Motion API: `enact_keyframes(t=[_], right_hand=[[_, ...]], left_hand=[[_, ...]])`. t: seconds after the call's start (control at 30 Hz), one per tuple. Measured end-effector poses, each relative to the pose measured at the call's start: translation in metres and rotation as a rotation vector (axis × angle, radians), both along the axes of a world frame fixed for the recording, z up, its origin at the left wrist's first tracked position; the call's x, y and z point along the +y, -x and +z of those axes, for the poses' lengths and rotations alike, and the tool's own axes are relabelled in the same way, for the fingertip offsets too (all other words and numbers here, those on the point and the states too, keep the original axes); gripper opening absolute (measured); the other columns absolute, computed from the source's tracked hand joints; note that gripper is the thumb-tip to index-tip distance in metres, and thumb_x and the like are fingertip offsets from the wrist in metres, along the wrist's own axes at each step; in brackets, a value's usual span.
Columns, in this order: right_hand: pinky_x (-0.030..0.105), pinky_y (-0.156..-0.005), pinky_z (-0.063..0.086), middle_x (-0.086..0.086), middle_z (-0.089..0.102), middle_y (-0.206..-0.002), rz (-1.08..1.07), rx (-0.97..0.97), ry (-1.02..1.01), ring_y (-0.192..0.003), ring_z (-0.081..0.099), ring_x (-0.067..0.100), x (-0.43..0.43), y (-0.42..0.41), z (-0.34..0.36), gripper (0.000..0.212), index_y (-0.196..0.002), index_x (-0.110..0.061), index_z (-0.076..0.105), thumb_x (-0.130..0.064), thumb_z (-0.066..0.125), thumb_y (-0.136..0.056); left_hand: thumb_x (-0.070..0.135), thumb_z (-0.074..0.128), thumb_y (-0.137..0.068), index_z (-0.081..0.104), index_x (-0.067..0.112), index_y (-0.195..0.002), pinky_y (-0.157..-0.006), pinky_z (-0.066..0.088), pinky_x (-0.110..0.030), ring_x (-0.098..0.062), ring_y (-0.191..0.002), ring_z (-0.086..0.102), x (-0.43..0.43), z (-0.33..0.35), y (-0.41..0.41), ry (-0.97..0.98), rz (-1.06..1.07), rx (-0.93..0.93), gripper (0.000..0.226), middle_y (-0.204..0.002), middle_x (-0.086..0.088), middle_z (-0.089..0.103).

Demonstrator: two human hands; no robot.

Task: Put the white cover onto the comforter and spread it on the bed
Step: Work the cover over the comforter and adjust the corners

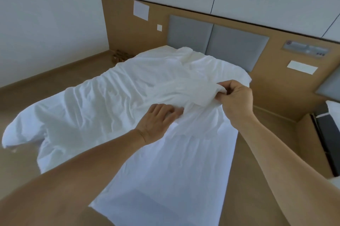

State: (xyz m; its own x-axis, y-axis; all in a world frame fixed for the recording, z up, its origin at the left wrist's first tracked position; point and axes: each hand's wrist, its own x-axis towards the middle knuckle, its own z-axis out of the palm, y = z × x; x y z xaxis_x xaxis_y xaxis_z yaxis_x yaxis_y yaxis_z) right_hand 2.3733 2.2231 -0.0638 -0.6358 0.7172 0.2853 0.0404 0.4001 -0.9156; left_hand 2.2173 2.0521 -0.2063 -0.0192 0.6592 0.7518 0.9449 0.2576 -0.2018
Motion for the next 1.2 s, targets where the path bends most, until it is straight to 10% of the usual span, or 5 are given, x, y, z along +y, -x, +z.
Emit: enact_keyframes(t=[0.2,0.43,0.57,0.67,1.2], right_hand=[[0.009,-0.064,0.05,-0.012,0.068,-0.078,0.052,0.011,-0.031,-0.072,0.061,0.002,-0.01,0.012,-0.004,0.034,-0.076,-0.027,0.066,0.007,0.067,-0.081],[0.011,-0.07,0.052,-0.01,0.069,-0.081,0.274,-0.091,-0.11,-0.068,0.061,-0.007,0.013,-0.016,-0.011,0.038,-0.076,-0.024,0.069,0.014,0.068,-0.079],[0.015,-0.071,0.055,-0.016,0.071,-0.072,0.381,-0.164,-0.095,-0.068,0.064,-0.003,0.037,-0.043,-0.023,0.036,-0.076,-0.019,0.07,0.017,0.071,-0.076],[0.022,-0.075,0.055,-0.014,0.072,-0.077,0.45,-0.309,-0.142,-0.072,0.067,0.007,0.06,-0.071,-0.048,0.034,-0.074,-0.023,0.072,0.011,0.077,-0.075],[0.008,-0.069,0.046,-0.035,0.063,-0.093,0.63,-0.75,-0.284,-0.085,0.063,-0.008,0.089,-0.234,-0.222,0.07,-0.069,-0.06,0.064,0.01,0.063,-0.073]], left_hand=[[0.006,0.061,-0.08,0.027,0.019,-0.15,-0.095,0.047,-0.042,-0.033,-0.124,0.052,-0.025,-0.015,-0.012,-0.046,-0.042,0.114,0.079,-0.142,-0.015,0.042],[0.076,0.069,-0.067,-0.021,0.027,-0.153,-0.122,-0.001,-0.054,-0.023,-0.151,-0.018,-0.025,0.054,-0.02,0.325,0.339,-0.625,0.134,-0.165,-0.001,-0.016],[0.055,0.074,-0.077,0.039,0.028,-0.143,-0.107,0.04,-0.039,-0.026,-0.125,0.049,-0.023,0.041,-0.038,0.583,0.303,-1.085,0.08,-0.133,0.004,0.054],[0.03,0.073,-0.082,0.059,0.013,-0.097,-0.071,0.05,-0.035,-0.025,-0.081,0.062,-0.017,0.013,-0.067,0.441,0.257,-1.284,0.027,-0.085,0.002,0.061],[0.037,0.057,-0.092,0.054,0.012,-0.105,-0.071,0.044,-0.034,-0.026,-0.085,0.057,-0.008,-0.08,-0.259,1.249,0.214,-1.101,0.028,-0.091,-0.006,0.056]])
